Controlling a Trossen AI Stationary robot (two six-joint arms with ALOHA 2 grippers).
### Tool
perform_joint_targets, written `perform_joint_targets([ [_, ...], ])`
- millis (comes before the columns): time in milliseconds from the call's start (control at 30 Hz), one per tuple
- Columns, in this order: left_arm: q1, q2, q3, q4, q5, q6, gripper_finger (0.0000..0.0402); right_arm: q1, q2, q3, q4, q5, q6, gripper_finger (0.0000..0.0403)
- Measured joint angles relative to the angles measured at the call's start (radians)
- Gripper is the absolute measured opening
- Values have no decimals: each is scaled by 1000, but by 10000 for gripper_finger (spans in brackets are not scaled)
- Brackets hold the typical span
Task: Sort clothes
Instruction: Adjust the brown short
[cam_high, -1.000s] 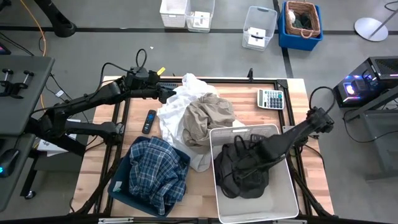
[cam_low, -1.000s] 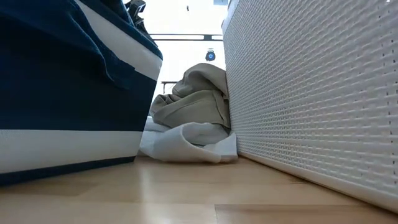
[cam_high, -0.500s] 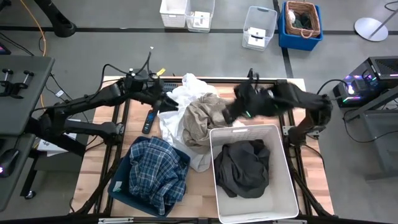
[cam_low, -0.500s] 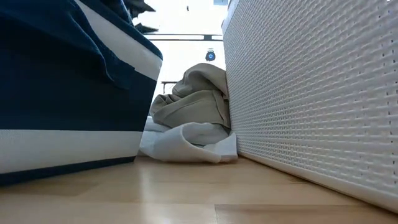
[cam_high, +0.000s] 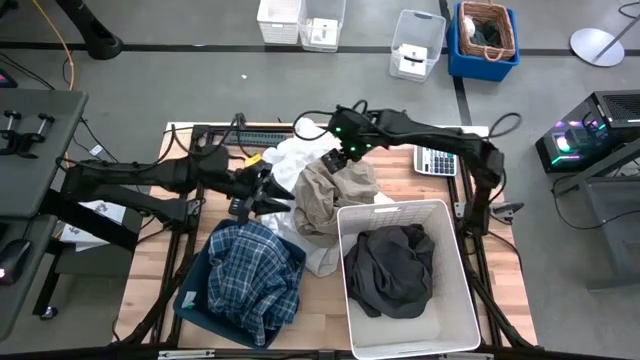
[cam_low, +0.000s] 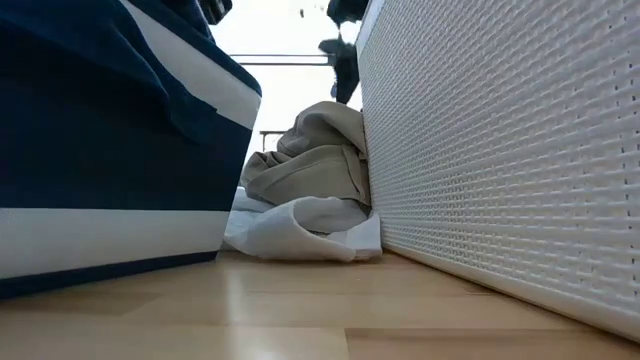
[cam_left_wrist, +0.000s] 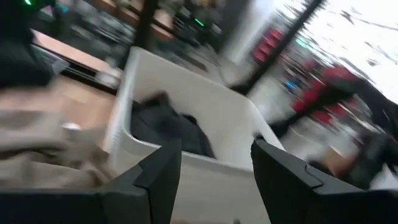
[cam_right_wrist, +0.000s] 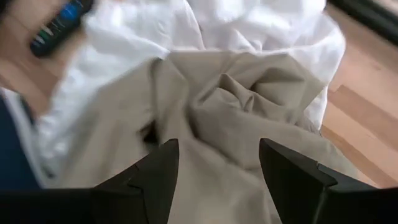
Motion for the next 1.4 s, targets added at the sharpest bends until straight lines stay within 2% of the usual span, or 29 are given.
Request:
perform_joint_targets([
  [167, -35, -49, 0, 4, -286, -54, 186, -28, 66, -8, 6, 5, -103, 218],
  [300, -36, -63, 0, 0, -399, -81, 186, -28, 73, -7, 11, 68, -162, 218],
  [500, -30, -63, 0, -3, -460, -59, 186, -27, 73, -7, -3, 70, -180, 218],
  [633, -9, -63, 0, -3, -466, -49, 186, -27, 107, -6, 9, 69, -164, 218],
  [867, 22, -63, 0, -3, -392, -7, 186, -14, 222, -6, 11, -35, -150, 213],
  [967, 35, -72, 0, -9, -348, 14, 186, 14, 241, -6, 16, -22, -179, 177],
  [1033, 44, -84, 0, -5, -329, 42, 186, 31, 242, -6, 15, -20, -193, 119],
  [1100, 53, -104, 0, -22, -328, 72, 186, 47, 231, -3, 3, -20, -210, 42],
  [1133, 60, -117, 0, -33, -327, 91, 186, 56, 219, 0, -4, -21, -219, 23],
  [1267, 102, -201, 0, -92, -348, 164, 186, 80, 142, 60, -43, -4, -214, 6],
  [1400, 149, -288, 0, -133, -409, 172, 186, 96, 41, 167, -57, 47, -215, 4],
])
